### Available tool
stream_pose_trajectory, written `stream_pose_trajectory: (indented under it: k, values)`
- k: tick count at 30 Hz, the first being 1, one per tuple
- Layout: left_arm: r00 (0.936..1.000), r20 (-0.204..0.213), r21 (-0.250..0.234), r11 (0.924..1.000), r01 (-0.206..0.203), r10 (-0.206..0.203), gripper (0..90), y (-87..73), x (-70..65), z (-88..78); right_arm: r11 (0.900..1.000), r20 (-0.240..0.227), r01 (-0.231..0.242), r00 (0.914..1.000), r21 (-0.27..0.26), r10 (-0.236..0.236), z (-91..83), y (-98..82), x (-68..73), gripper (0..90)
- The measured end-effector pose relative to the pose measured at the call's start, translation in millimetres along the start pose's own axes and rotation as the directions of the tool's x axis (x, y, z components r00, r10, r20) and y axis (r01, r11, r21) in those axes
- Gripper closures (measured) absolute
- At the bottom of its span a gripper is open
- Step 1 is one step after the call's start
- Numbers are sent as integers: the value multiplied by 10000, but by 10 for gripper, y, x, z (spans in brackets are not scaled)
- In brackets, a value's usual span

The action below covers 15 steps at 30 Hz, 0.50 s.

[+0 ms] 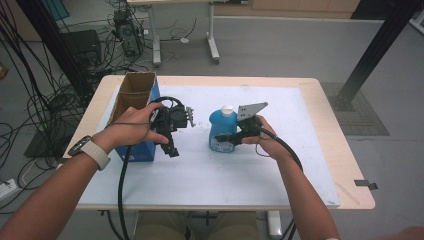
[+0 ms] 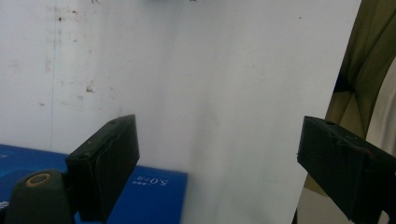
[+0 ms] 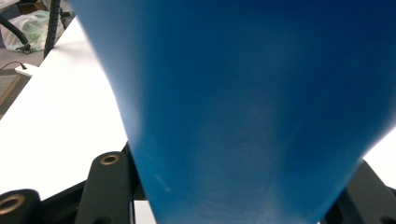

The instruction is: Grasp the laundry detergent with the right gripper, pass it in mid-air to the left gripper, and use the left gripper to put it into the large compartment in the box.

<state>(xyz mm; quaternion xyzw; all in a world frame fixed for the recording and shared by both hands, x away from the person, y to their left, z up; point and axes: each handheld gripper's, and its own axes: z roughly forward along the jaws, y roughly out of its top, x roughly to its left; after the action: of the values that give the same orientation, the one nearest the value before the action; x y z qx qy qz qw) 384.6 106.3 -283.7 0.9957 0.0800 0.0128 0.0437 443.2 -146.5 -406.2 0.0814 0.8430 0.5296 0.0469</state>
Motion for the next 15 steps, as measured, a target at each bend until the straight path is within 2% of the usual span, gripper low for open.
stream_pose_trajectory:
  k: [15]
  values:
    - [10000, -4, -15, 10000, 18, -18, 132, -4, 5, -1, 10000, -3, -3, 10000, 8, 3, 1, 0, -1, 429]
